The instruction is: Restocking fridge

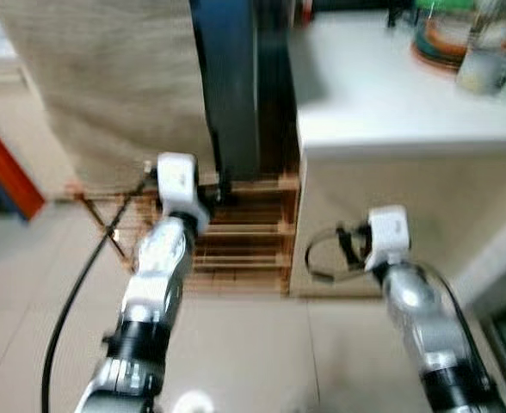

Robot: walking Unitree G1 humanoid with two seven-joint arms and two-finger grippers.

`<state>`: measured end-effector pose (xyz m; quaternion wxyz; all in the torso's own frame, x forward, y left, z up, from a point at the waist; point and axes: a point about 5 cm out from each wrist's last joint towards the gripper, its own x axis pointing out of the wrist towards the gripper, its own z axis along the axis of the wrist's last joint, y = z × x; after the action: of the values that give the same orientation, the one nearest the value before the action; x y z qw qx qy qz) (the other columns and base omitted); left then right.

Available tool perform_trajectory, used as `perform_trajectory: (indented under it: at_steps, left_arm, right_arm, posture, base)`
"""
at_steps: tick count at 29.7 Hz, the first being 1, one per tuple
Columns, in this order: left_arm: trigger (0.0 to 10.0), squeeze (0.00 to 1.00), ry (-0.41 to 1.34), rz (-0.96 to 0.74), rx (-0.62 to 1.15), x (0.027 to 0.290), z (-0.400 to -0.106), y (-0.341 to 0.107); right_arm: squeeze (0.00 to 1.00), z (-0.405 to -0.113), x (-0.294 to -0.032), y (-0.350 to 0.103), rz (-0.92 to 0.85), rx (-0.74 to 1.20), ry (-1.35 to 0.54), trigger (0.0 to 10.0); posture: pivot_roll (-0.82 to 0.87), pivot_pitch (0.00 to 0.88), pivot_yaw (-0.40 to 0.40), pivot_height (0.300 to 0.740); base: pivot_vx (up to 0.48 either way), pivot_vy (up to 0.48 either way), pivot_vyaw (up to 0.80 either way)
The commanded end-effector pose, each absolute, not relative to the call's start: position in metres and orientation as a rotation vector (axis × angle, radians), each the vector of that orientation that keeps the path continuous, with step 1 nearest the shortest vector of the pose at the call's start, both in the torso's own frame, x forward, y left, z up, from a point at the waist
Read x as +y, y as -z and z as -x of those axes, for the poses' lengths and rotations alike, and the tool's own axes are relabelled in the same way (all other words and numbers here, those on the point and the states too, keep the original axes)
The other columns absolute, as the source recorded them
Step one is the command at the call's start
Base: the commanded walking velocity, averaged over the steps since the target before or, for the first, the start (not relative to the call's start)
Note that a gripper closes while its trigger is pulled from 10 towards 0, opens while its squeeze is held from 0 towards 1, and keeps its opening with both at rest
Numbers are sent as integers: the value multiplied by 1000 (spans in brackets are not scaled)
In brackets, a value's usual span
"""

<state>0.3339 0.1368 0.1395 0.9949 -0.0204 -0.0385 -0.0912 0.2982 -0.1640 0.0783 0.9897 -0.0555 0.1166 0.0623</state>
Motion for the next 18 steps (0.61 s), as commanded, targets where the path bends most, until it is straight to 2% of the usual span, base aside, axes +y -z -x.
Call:
perform_trajectory:
  at_steps: [1, 4, 10, 14, 18]
  left_arm:
    - [10000, 0, 150, 29, -65, 149, -334, -139]
    - [10000, 0, 146, 30, -66, 151, -335, -140]
    - [10000, 0, 144, 60, -80, 149, -335, -144]
    - [10000, 0, 141, 39, -73, 149, -335, -144]
    - [10000, 0, 139, 22, -68, 150, -336, -144]
  right_arm:
    - [0, -297, -155, -79, 100, 221, -146, 10000]
    - [0, -298, -155, -80, 91, 217, -149, 10000]
    - [0, -297, -154, -81, 78, 200, -160, 10000]
    - [55, -297, -151, -80, 108, 210, -175, 10000]
    - [39, -297, -150, -80, 105, 204, -176, 10000]
  posture:
    - [-182, 0, 44, 740]
    - [-183, 0, 45, 740]
    - [-183, 0, 47, 740]
    - [-181, 0, 47, 740]
    - [-181, 0, 47, 740]
  base:
    - [255, 409, 606]
    - [264, 404, 0]
    - [0, 467, 0]
    - [0, 480, 548]
    - [0, 475, 492]
